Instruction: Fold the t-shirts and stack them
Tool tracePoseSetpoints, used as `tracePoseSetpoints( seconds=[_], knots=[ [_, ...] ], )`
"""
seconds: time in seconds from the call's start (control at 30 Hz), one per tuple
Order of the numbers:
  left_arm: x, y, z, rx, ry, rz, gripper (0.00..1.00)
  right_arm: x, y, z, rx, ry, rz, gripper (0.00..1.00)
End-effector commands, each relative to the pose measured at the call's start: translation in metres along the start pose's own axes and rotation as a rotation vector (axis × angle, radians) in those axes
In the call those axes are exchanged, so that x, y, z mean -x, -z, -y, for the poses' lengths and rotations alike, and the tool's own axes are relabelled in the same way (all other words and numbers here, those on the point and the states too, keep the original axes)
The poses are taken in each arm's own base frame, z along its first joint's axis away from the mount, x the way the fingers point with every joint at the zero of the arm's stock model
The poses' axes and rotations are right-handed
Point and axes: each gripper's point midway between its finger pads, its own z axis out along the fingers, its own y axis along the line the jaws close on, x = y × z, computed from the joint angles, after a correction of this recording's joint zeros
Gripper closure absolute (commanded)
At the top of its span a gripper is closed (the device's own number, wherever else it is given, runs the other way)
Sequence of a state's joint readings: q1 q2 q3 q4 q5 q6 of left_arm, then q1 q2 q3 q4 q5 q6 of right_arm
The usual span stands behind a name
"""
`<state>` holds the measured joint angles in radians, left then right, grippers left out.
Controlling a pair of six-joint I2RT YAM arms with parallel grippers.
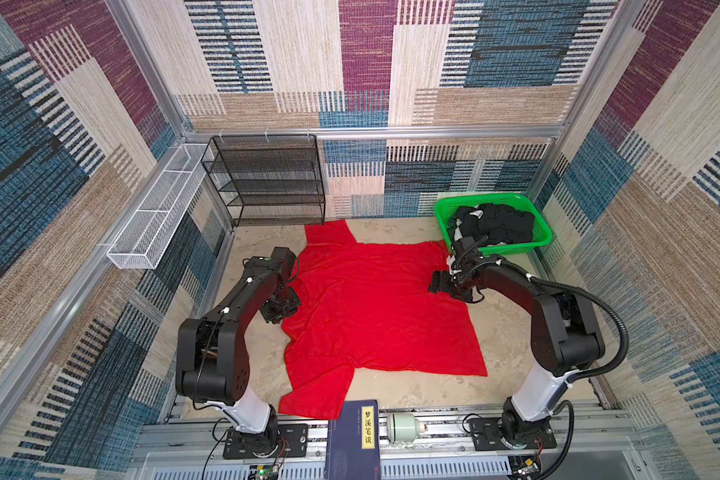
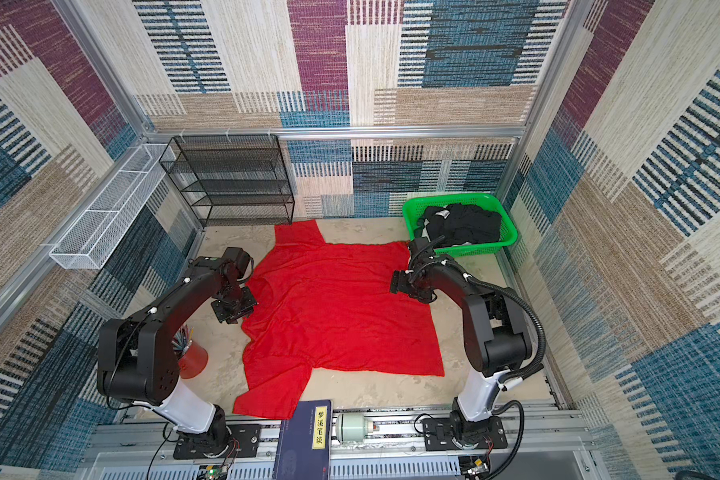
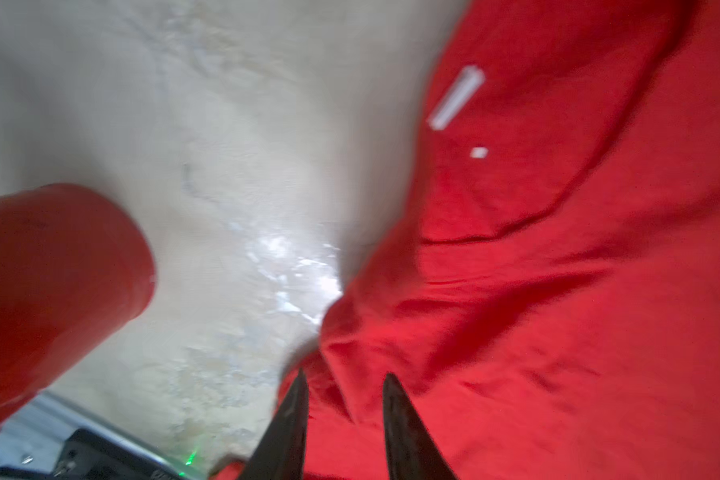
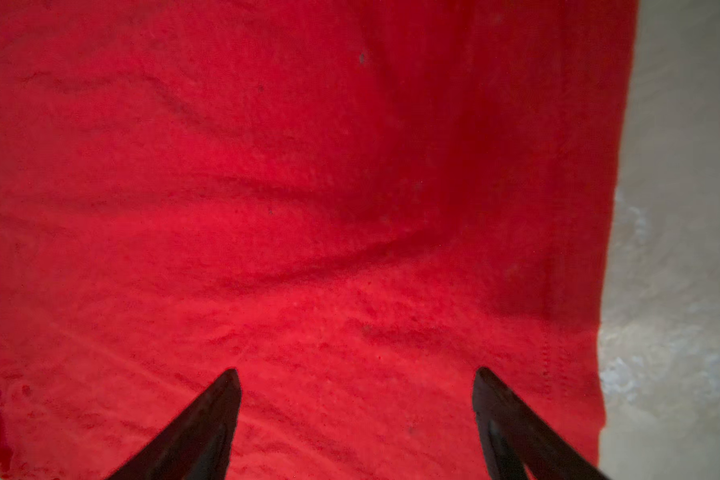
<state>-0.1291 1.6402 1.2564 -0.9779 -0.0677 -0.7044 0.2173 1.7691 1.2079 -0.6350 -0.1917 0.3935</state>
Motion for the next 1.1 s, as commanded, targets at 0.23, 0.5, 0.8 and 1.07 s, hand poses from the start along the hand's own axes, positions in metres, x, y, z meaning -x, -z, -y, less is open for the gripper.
tracePoseSetpoints(
  seconds=[0.23,0.5,0.8,1.07],
  knots=[
    [0.047,-0.053,0.092,-0.197,-0.152,-0.03,0.67,0.011,-0.035,-0.018,0.04,-0.062,-0.02,0.12],
    [0.014,-0.085,0.058,-0.087,-0.142,-0.156,0.67,-0.03,-0.046,-0.014,-0.015,-0.111,-0.119,0.12],
    [-0.064,-0.065,-0.028,0.067,-0.059,-0.288,0.66,-0.094,-0.029,-0.016,-0.094,-0.096,-0.241,0.12],
    [-0.063,-0.022,-0.024,-0.04,-0.073,-0.205,0.66,-0.108,0.016,-0.005,-0.148,-0.12,-0.216,0.12]
  ],
)
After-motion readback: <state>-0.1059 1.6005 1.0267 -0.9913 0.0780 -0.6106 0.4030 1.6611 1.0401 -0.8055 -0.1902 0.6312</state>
